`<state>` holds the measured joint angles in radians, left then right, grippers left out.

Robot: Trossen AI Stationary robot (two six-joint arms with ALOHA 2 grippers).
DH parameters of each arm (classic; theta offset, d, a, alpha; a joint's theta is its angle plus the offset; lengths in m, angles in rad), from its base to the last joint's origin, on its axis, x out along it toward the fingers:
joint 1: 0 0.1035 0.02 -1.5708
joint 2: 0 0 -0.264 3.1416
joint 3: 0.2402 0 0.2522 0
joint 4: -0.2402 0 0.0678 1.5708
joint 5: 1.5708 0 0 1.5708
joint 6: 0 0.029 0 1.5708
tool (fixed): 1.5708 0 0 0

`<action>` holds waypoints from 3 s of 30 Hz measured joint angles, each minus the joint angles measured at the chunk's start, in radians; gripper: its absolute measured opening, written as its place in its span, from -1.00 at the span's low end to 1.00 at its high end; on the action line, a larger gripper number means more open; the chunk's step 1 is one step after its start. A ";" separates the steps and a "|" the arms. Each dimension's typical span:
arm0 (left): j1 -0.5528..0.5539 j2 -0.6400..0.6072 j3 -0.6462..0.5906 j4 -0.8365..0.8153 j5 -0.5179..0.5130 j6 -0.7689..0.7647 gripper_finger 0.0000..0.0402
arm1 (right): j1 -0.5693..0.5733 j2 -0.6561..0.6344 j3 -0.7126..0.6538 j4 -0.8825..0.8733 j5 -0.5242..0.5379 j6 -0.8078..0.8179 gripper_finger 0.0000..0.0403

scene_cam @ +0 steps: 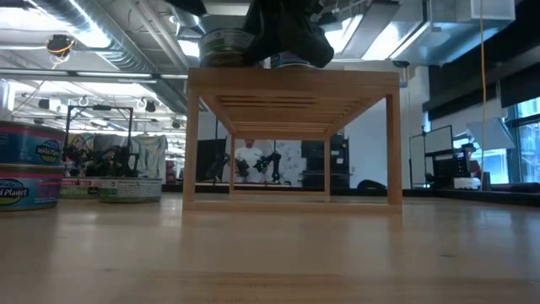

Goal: Stack canned seafood by type on shelf
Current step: Put the green tuna can on the shelf, then put the blue tuna can on the shelf

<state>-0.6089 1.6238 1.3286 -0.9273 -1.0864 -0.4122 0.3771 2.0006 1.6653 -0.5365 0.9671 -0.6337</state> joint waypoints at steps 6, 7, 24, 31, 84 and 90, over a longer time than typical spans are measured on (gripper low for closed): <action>0.037 0.000 0.000 0.000 0.008 0.023 -0.78 | 0.000 0.000 0.000 0.000 0.000 0.000 -0.23; 0.041 0.000 0.000 0.000 0.012 0.030 -0.82 | 0.000 0.000 0.000 0.000 0.000 0.000 -0.23; 0.062 0.026 0.000 0.003 0.076 0.046 -0.99 | 0.000 0.000 0.000 0.002 -0.009 0.000 -0.23; 0.075 0.038 0.000 0.001 0.078 0.056 -0.99 | 0.000 0.000 0.000 -0.007 -0.026 0.000 -0.20; -0.055 0.016 0.000 -0.007 0.090 0.079 -0.97 | 0.050 0.000 0.287 -0.431 -0.288 0.337 0.15; -0.131 0.016 0.000 -0.007 0.092 0.069 -0.97 | 0.052 0.000 0.287 -0.476 -0.430 0.447 0.15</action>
<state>-0.7402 1.6398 1.3289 -0.9348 -0.9943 -0.3436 0.4290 2.0006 1.9523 -1.0123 0.5369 -0.1868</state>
